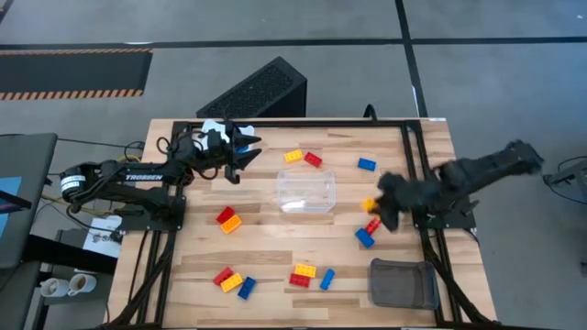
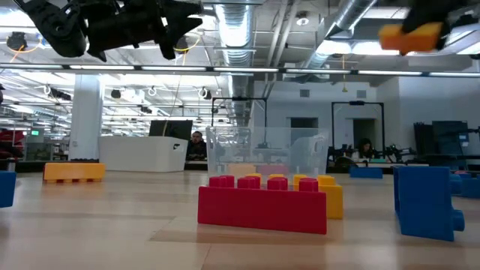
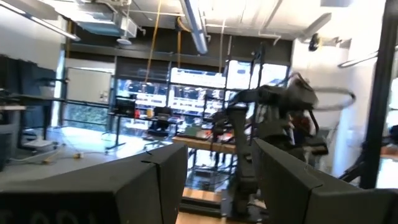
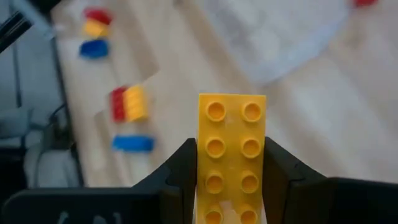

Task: Sort & place blocks by color
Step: Put the yellow game piece into the black bin

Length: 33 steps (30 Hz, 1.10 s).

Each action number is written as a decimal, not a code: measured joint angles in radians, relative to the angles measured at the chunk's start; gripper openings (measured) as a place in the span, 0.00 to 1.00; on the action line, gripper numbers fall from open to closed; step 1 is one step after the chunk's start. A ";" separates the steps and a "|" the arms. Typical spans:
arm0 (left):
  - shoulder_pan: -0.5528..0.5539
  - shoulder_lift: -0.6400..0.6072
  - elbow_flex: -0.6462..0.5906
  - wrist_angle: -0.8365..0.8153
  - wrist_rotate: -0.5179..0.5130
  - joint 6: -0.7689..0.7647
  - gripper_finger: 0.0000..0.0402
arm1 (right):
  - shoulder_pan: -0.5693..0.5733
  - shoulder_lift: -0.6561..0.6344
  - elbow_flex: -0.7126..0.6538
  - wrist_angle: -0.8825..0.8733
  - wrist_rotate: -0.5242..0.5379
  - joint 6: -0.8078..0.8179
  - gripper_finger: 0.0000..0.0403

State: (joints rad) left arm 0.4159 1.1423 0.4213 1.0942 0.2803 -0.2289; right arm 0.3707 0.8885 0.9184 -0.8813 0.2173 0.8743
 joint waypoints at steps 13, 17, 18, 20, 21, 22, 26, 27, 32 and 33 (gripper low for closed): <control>0.009 -0.112 0.000 -0.048 0.185 -0.017 0.41 | 0.535 0.317 0.009 0.000 0.027 0.684 0.31; 0.027 -0.222 0.000 -0.146 0.212 0.018 0.41 | 0.579 0.396 0.038 0.006 -0.071 0.788 0.31; 0.027 -0.244 0.000 -0.165 0.200 0.028 0.41 | 0.587 0.411 0.044 0.008 -0.076 0.799 0.31; 0.027 -0.279 0.000 -0.199 0.177 0.043 0.41 | 0.600 0.431 0.048 0.008 -0.089 0.812 0.31; 0.025 -0.289 0.000 -0.205 0.168 0.046 0.41 | 0.603 0.441 0.048 0.006 -0.089 0.822 0.32; 0.022 -0.294 0.000 -0.210 0.165 0.048 0.41 | 0.605 0.446 0.048 0.004 -0.090 0.832 0.33; 0.020 -0.292 0.000 -0.228 0.173 0.054 0.41 | 0.602 0.466 0.048 0.024 -0.121 0.868 0.39; 0.020 -0.292 0.000 -0.232 0.177 0.062 0.41 | 0.601 0.470 0.048 0.039 -0.128 0.878 0.40; 0.021 -0.292 0.000 -0.249 0.179 0.075 0.41 | 0.596 0.474 0.049 0.070 -0.143 0.961 0.39; 0.020 -0.292 0.000 -0.252 0.180 0.075 0.41 | 0.594 0.474 0.049 0.069 -0.143 0.965 0.39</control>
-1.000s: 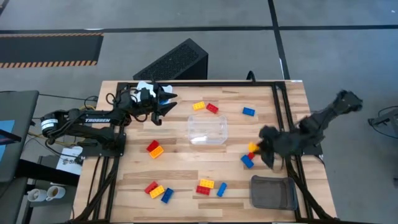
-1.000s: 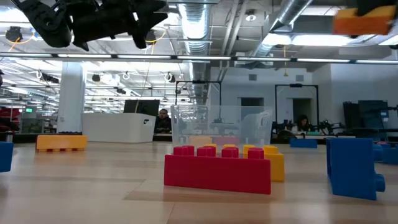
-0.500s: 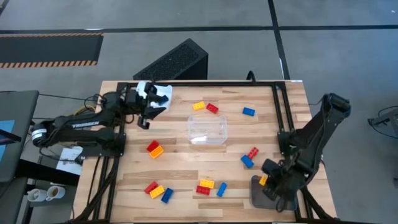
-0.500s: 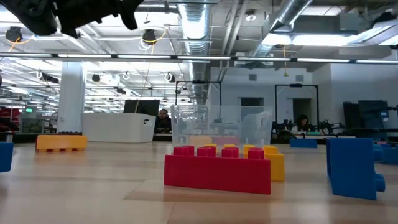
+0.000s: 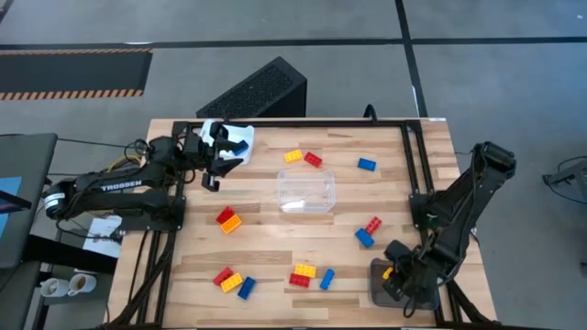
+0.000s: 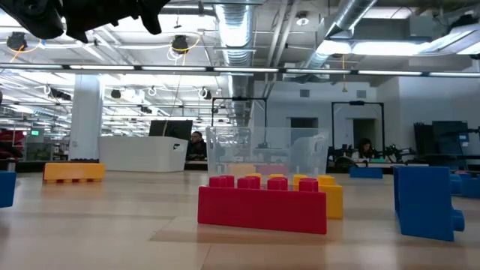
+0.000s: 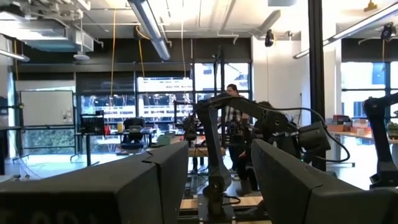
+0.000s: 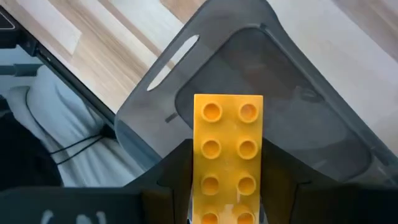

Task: Sort & place blocks by color
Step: Put the yellow game piece into the black bin

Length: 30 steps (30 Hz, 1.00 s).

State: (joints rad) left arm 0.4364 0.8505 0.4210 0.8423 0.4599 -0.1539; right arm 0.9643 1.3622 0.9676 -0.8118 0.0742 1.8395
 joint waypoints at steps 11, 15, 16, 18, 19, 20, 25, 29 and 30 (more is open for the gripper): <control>0.000 0.000 0.000 -0.025 0.000 -0.019 0.41 | -0.027 -0.003 0.000 -0.003 -0.023 -0.042 0.54; 0.000 0.000 0.000 -0.044 0.001 -0.024 0.41 | -0.032 -0.003 0.000 -0.004 -0.024 -0.042 0.56; 0.000 0.000 0.000 -0.046 0.001 -0.024 0.41 | -0.032 -0.003 0.000 -0.004 -0.024 -0.042 0.56; 0.000 0.000 0.000 -0.048 0.002 -0.025 0.41 | -0.032 -0.001 0.000 -0.018 -0.024 -0.042 0.56; 0.000 0.000 0.000 -0.049 0.002 -0.025 0.41 | -0.031 0.000 -0.001 -0.036 -0.023 -0.041 0.56; 0.000 0.000 0.000 -0.051 0.003 -0.025 0.41 | -0.031 -0.001 -0.009 -0.043 -0.023 -0.038 0.56; 0.000 0.000 0.000 -0.077 0.003 -0.026 0.41 | -0.031 0.000 -0.061 -0.035 -0.025 -0.041 0.56; 0.000 0.000 0.000 -0.077 0.003 -0.026 0.41 | -0.038 0.000 -0.063 -0.020 -0.024 -0.041 0.58; 0.000 0.000 0.000 -0.077 0.003 -0.026 0.41 | -0.042 0.000 -0.063 -0.017 -0.024 -0.038 0.59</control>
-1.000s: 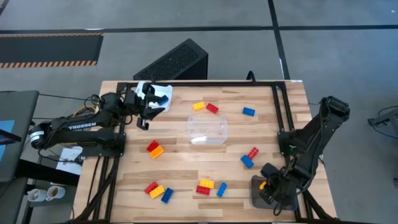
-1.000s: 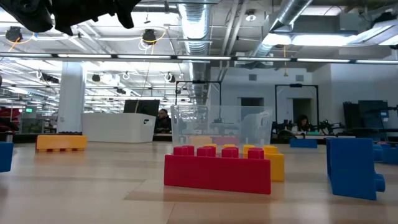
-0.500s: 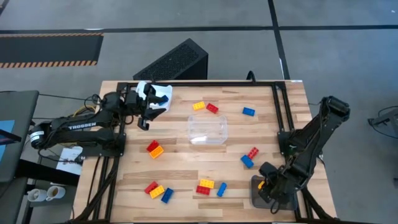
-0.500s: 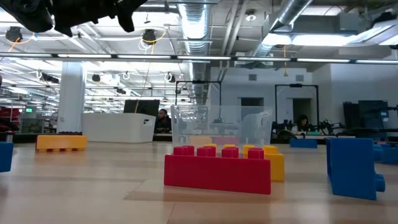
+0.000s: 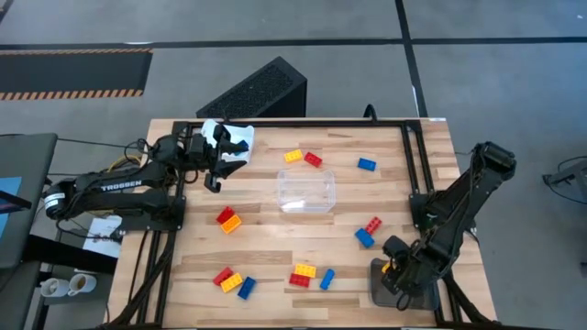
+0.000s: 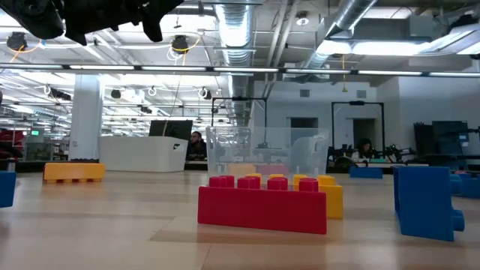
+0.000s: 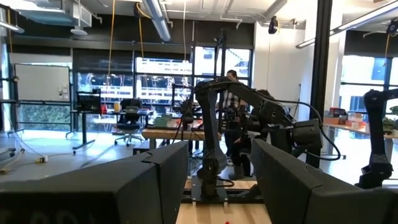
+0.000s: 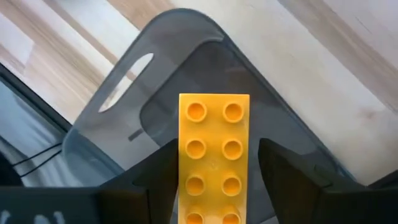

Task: Sort & place blocks by color
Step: Put the yellow game piece into the black bin

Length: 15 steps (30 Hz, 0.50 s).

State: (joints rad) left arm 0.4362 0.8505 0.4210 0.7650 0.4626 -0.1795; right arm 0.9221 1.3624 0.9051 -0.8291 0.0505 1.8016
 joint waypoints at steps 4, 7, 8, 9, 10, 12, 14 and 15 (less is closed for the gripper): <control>0.000 0.000 0.000 0.001 0.000 0.000 0.41 | -0.022 0.000 0.000 0.014 0.001 0.001 0.64; 0.000 0.000 0.000 0.001 0.000 0.000 0.41 | -0.036 0.000 0.000 0.019 0.001 -0.013 0.69; 0.000 0.000 0.000 0.001 0.000 0.000 0.41 | -0.040 0.000 0.000 0.023 0.000 -0.020 0.70; 0.000 0.000 0.000 0.001 0.000 0.000 0.41 | -0.043 0.000 0.000 0.025 0.000 -0.020 0.72; 0.000 0.000 0.000 0.001 -0.001 0.000 0.41 | -0.043 0.000 0.000 0.026 0.000 -0.022 0.73; 0.000 0.000 0.000 0.001 -0.001 0.000 0.41 | -0.047 0.000 0.000 0.026 0.000 -0.022 0.76; 0.000 0.000 0.000 0.001 -0.001 0.000 0.41 | -0.047 0.000 0.000 0.025 0.000 -0.022 0.79; 0.000 0.000 0.000 0.001 -0.001 0.000 0.41 | -0.047 0.000 0.000 0.025 0.000 -0.022 0.80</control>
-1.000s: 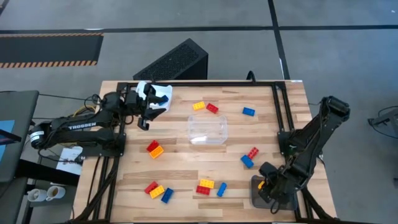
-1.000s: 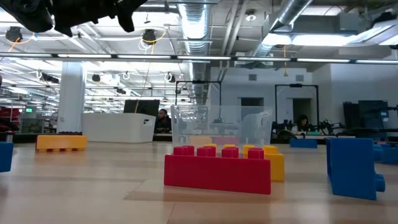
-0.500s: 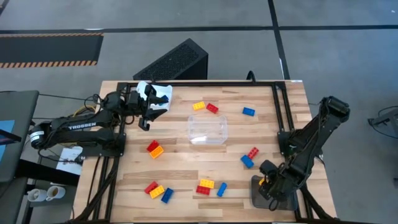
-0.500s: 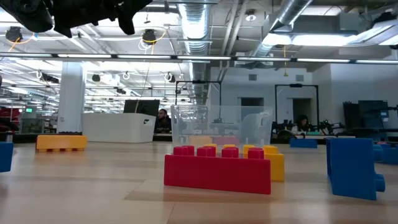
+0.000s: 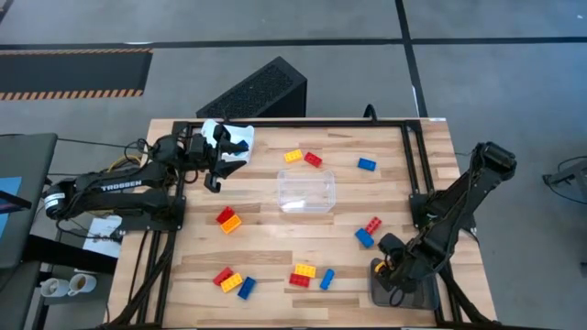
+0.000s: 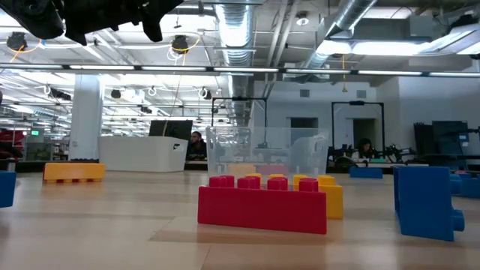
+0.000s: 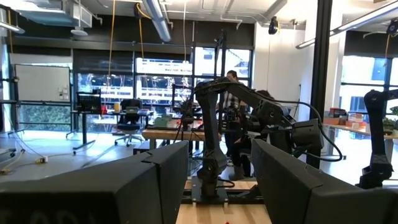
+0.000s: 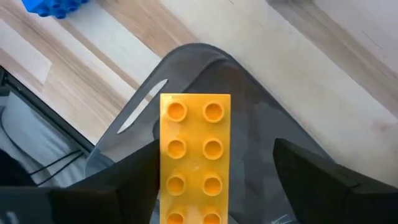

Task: Sort & place blocks by color
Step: Put the yellow game piece into the black bin

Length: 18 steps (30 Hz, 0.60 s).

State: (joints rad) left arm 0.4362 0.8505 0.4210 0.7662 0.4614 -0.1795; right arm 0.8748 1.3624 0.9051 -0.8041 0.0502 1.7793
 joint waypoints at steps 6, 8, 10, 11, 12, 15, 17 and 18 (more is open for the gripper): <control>0.000 0.000 0.000 0.000 -0.002 0.001 0.41 | -0.007 0.000 0.000 0.000 0.000 -0.005 0.83; 0.000 0.000 0.000 0.000 -0.002 0.001 0.41 | -0.007 0.000 0.000 0.005 0.000 0.005 0.84; 0.000 0.000 0.000 0.001 -0.002 0.001 0.41 | -0.007 0.000 0.000 0.005 -0.005 0.008 0.85; 0.000 0.000 0.000 0.001 -0.002 0.001 0.41 | -0.007 0.000 0.000 0.005 -0.011 0.008 0.86; 0.000 0.000 0.000 0.001 -0.002 0.002 0.41 | -0.007 0.000 0.000 0.004 -0.026 0.011 0.87; 0.000 0.000 0.000 0.001 -0.001 0.002 0.41 | -0.007 0.000 0.000 -0.004 -0.057 0.030 0.90; 0.000 0.000 0.000 0.001 -0.002 0.002 0.41 | -0.007 0.000 0.000 -0.003 -0.076 0.037 0.93; 0.000 0.000 0.000 0.001 -0.001 0.002 0.41 | -0.007 0.000 0.000 -0.003 -0.081 0.045 0.94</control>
State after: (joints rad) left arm 0.4359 0.8505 0.4210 0.7673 0.4603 -0.1776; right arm 0.8677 1.3624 0.9051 -0.8074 -0.0308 1.8244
